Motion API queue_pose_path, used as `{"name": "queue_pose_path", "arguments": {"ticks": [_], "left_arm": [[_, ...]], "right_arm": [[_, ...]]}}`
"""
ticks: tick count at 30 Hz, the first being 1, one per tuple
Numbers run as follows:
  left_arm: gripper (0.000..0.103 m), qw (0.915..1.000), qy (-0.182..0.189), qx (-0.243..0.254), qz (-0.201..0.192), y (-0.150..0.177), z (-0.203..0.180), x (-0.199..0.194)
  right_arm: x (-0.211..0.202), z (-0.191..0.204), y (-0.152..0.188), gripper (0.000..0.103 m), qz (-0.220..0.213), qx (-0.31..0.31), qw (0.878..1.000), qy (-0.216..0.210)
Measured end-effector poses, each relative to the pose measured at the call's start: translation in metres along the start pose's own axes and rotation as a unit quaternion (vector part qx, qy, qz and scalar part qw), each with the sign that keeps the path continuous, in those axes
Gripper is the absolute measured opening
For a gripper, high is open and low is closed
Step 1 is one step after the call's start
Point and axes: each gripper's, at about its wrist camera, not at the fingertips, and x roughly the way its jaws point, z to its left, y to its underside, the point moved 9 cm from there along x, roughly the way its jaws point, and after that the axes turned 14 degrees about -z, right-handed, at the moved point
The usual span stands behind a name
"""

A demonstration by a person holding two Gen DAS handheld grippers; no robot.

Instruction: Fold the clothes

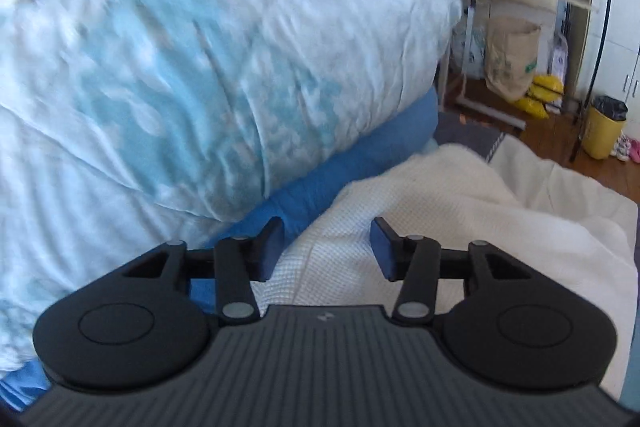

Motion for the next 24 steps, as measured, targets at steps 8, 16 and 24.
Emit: {"name": "queue_pose_path", "arguments": {"ticks": [8, 16, 24], "left_arm": [[0.090, 0.9967, 0.027, -0.062, -0.046, 0.010, -0.022, -0.152], [0.092, 0.9963, 0.073, -0.039, -0.023, 0.047, -0.068, -0.253], [0.098, 0.9939, 0.105, -0.019, 0.025, 0.084, -0.114, -0.323]], "right_arm": [[-0.098, -0.020, -0.022, 0.071, -0.039, 0.031, 0.996, 0.073], [-0.172, -0.028, -0.047, 0.087, -0.068, 0.037, 0.991, 0.108], [-0.236, -0.032, -0.040, 0.094, -0.064, 0.042, 0.987, 0.144]]}}
